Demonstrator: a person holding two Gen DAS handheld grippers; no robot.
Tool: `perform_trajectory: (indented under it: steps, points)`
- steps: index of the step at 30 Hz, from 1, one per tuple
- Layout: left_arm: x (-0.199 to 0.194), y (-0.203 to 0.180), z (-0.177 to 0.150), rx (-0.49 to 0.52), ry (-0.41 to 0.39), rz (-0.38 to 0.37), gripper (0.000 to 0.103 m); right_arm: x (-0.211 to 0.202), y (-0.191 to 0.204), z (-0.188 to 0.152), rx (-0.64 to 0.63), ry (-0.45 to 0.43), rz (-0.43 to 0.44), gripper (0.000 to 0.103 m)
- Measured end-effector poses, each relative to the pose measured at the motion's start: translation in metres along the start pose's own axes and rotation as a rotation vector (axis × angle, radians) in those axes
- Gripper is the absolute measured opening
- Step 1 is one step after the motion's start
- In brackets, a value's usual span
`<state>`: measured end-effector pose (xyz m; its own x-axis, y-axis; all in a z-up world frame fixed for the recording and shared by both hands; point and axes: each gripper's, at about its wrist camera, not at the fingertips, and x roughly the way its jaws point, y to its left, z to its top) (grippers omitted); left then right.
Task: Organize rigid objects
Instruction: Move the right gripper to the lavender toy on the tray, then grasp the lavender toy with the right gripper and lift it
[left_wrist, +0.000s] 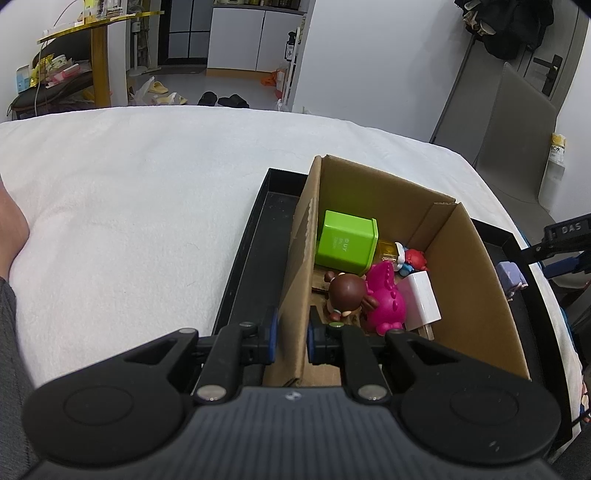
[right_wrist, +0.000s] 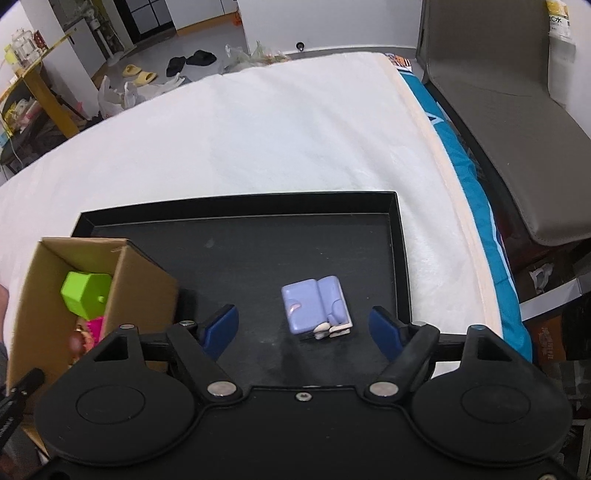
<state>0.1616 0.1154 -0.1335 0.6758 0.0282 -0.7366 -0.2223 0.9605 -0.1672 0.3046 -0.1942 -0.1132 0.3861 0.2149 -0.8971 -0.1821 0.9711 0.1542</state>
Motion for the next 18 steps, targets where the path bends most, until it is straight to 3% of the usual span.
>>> perform_trajectory:
  steps: [13,17,18]
  points:
    - [0.003,0.002,0.0,0.002,0.01,0.009,0.014,0.032,0.002,0.004,-0.046,0.057,-0.045,0.067]
    - [0.004,0.0,0.0,0.001,0.013,0.01,0.014,0.041,0.004,0.004,-0.057,0.077,-0.06,0.061]
    - [0.005,0.0,0.0,-0.001,0.015,0.01,0.014,0.043,0.004,0.003,-0.056,0.081,-0.062,0.055]
